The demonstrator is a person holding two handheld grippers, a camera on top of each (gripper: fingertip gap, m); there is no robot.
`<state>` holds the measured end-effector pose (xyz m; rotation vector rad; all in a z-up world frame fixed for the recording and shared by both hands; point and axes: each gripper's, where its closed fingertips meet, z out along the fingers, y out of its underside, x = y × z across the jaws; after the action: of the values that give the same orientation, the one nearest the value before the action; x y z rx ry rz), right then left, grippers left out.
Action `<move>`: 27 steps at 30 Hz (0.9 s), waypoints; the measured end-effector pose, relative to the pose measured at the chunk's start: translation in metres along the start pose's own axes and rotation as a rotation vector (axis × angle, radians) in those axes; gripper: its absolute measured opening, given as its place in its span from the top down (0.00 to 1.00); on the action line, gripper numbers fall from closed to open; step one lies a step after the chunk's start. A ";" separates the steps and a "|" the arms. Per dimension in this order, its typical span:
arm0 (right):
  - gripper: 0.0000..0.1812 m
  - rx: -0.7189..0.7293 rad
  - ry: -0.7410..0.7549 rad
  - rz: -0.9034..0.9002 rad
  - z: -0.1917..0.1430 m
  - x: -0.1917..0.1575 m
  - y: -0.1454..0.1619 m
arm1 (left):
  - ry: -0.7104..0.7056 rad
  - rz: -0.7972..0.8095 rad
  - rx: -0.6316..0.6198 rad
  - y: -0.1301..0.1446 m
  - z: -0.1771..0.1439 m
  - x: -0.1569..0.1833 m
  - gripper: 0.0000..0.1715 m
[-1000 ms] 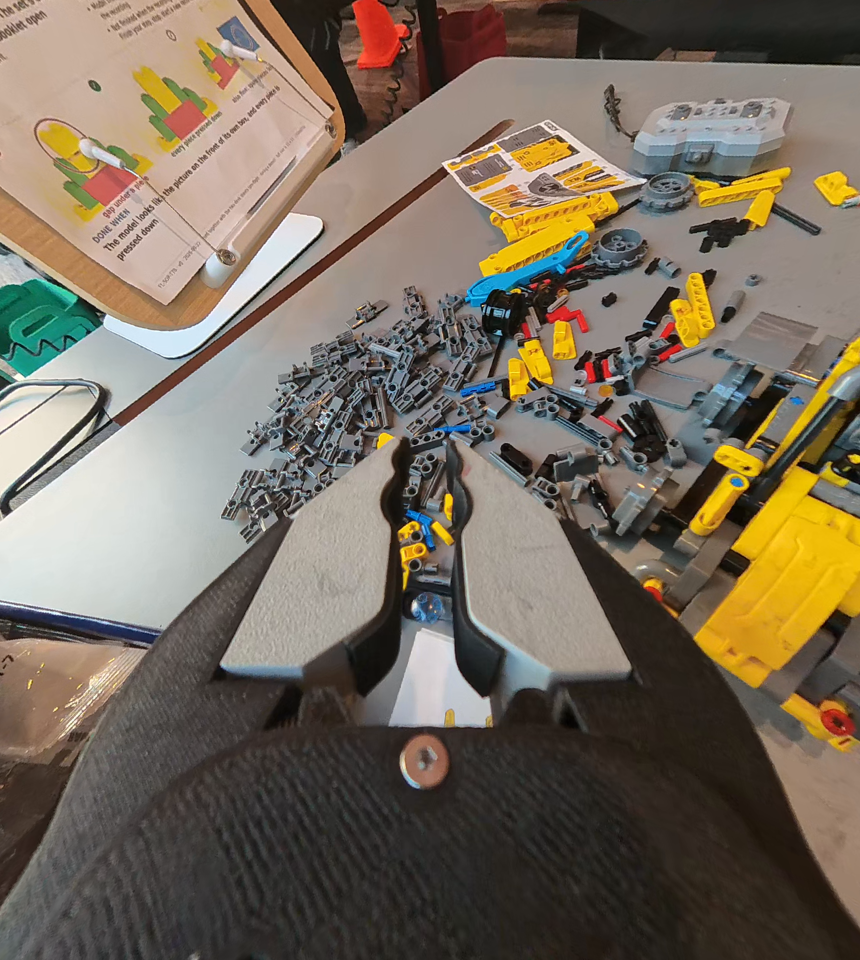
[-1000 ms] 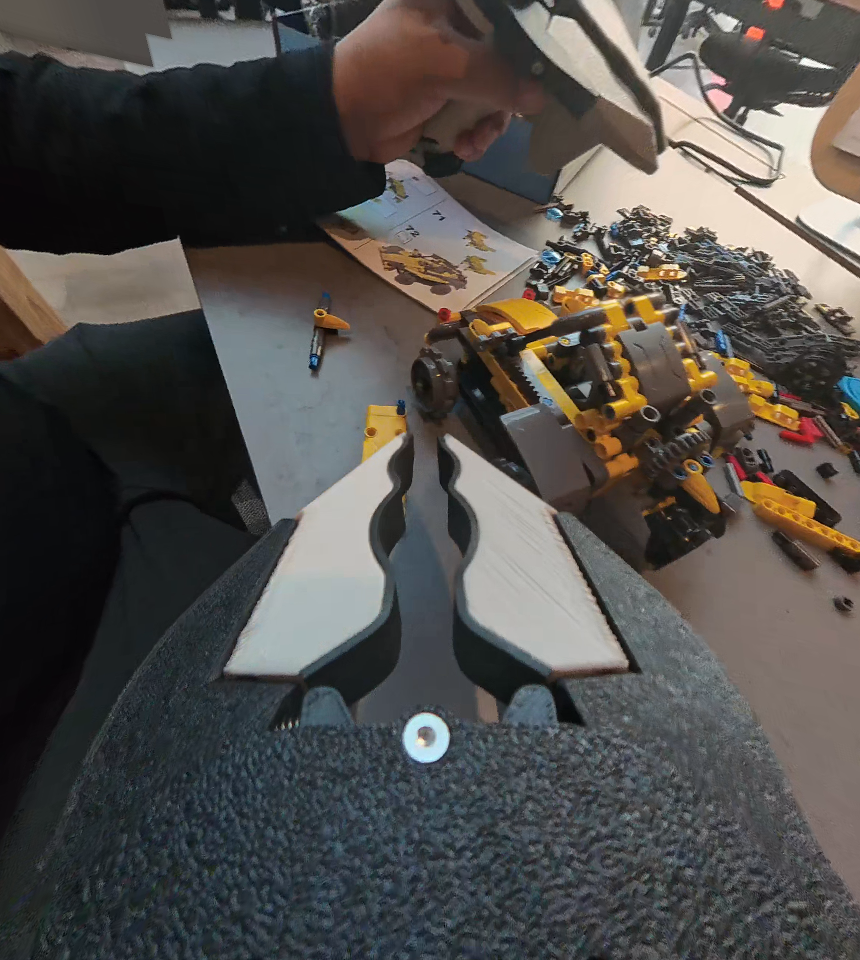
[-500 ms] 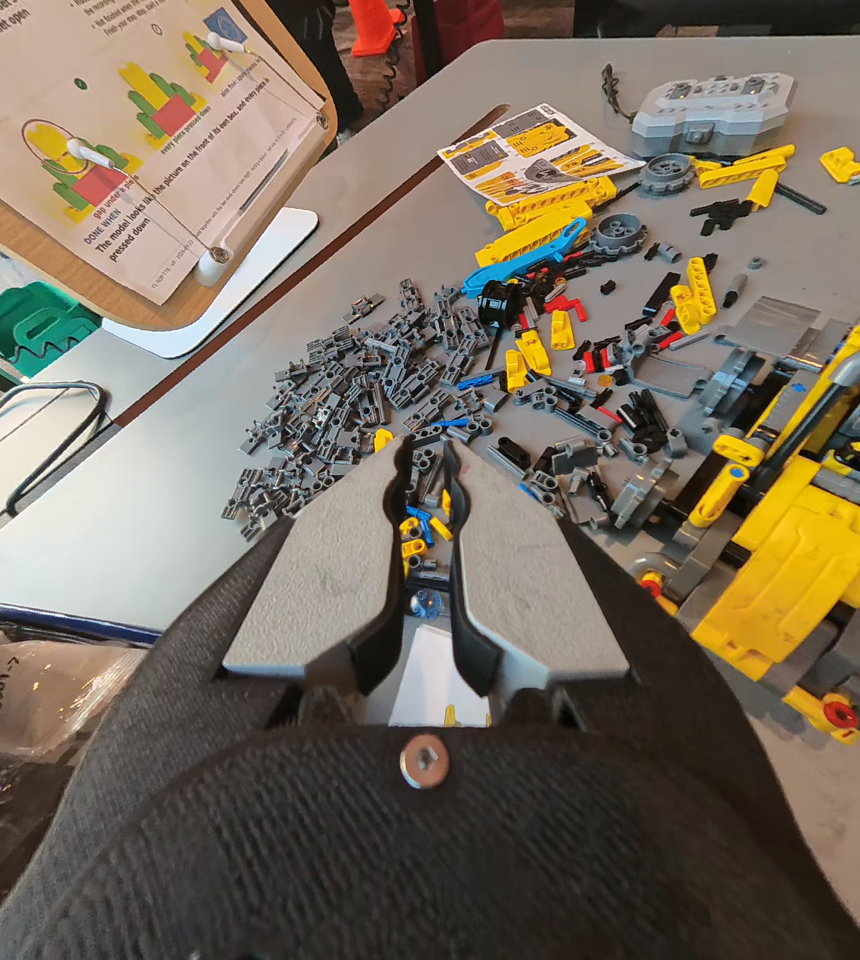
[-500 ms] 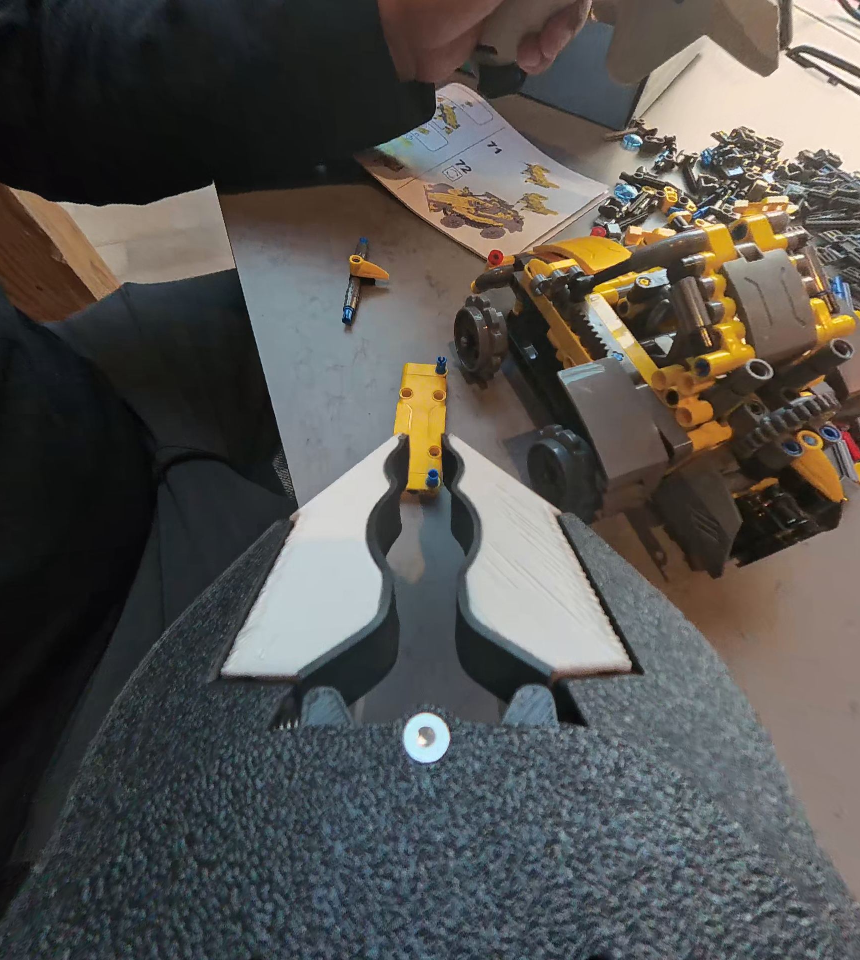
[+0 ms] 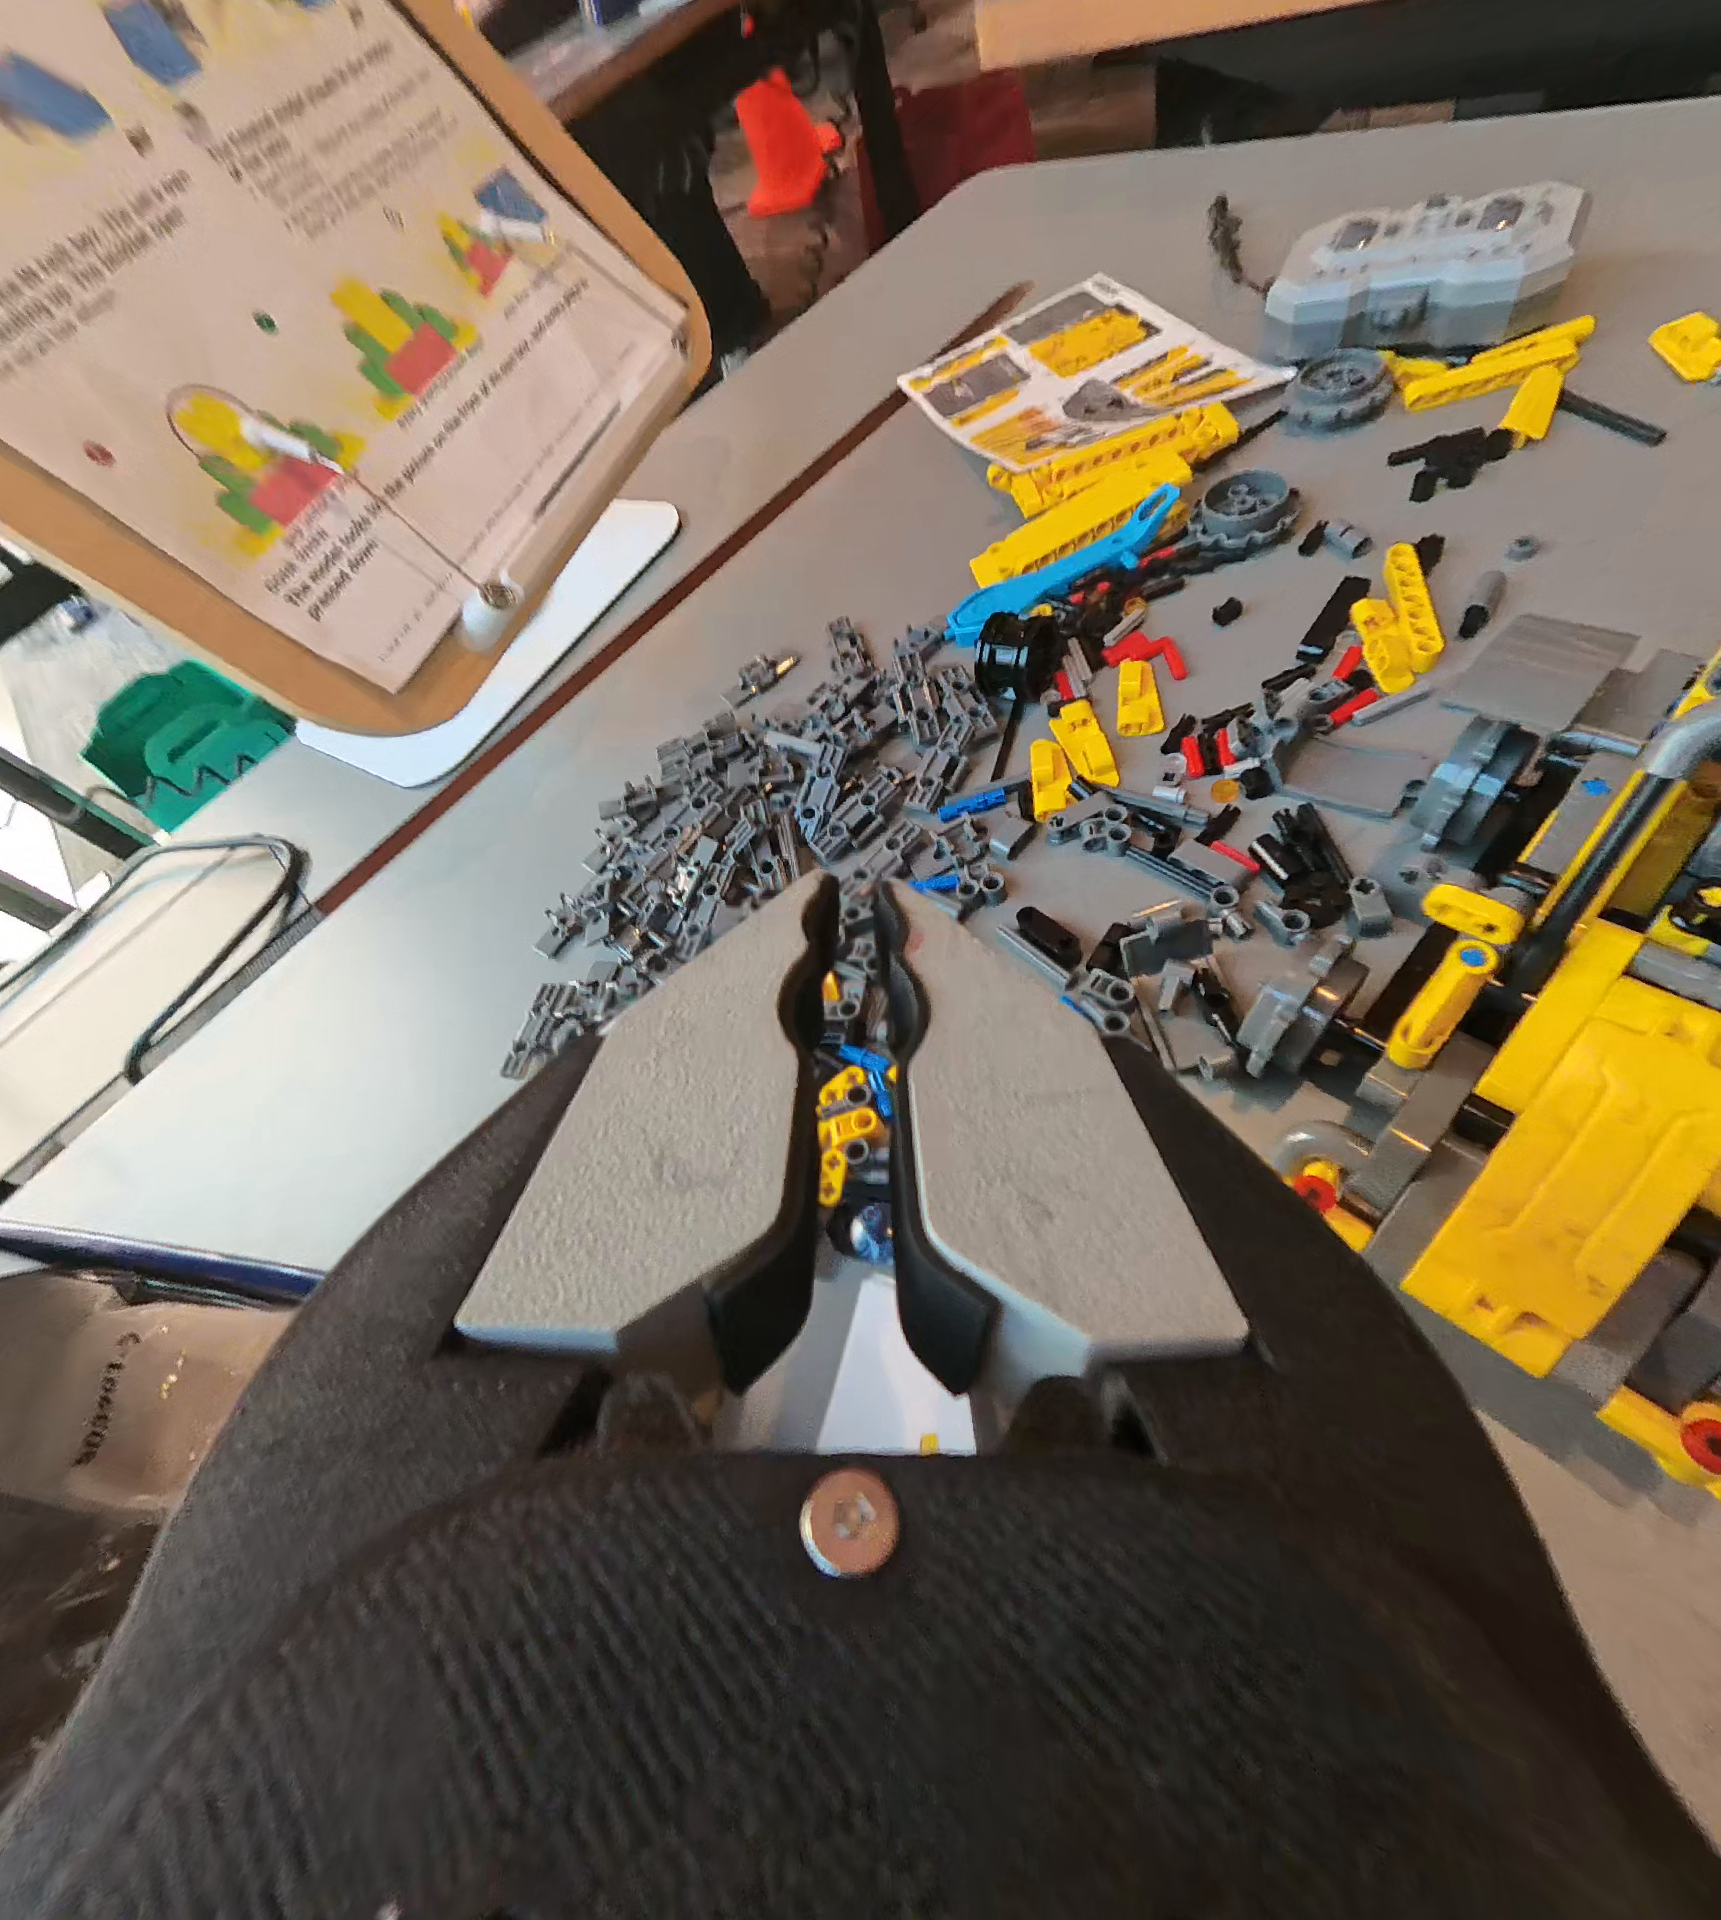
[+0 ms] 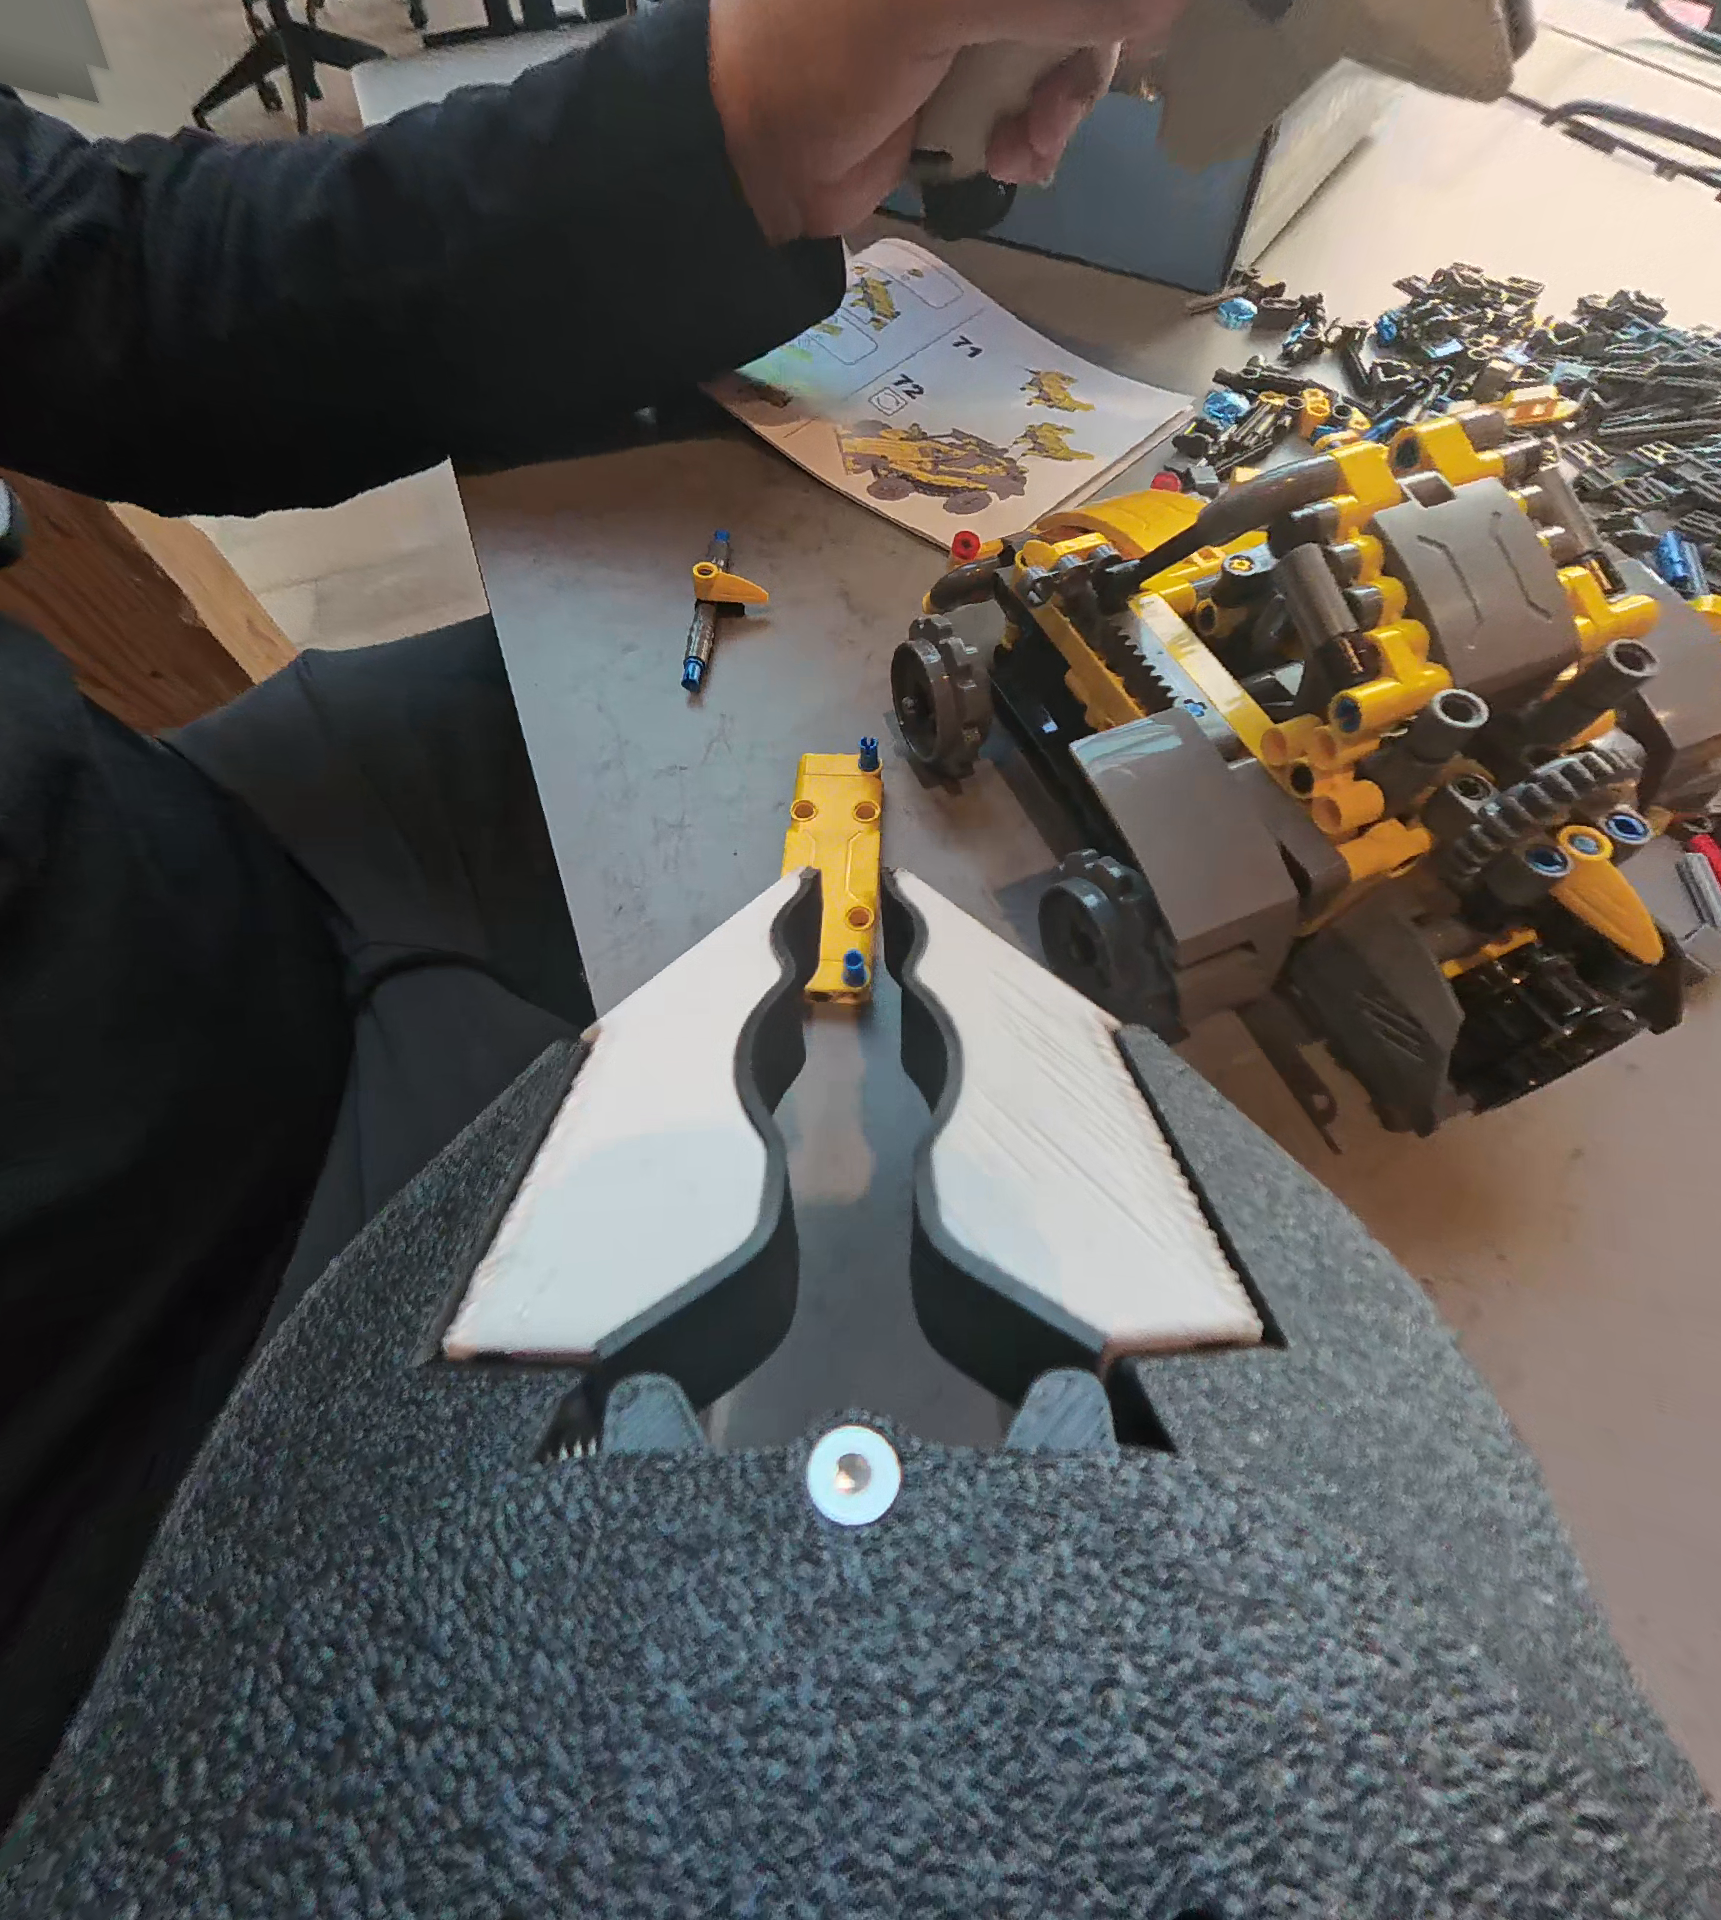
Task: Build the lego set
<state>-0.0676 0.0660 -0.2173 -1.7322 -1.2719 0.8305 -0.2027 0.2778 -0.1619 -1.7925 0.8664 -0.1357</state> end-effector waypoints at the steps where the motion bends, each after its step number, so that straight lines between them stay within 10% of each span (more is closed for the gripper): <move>1: 0.94 0.007 0.003 0.001 -0.001 0.001 -0.001 | -0.004 0.013 0.024 -0.003 -0.002 0.000 0.98; 9: 0.96 0.008 0.038 -0.078 -0.001 -0.003 -0.001 | 0.118 -0.108 0.087 -0.011 -0.062 0.032 0.91; 16: 0.96 0.015 0.002 -0.095 -0.001 -0.009 -0.002 | 0.141 -0.189 -0.081 0.041 -0.148 0.073 0.77; 27: 0.94 0.123 0.031 -0.091 -0.014 -0.006 -0.014 | 0.219 -0.319 0.054 0.089 -0.214 0.209 0.84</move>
<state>-0.0631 0.0596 -0.1981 -1.5735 -1.2434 0.8086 -0.1972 -0.0293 -0.2169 -1.8775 0.7136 -0.5646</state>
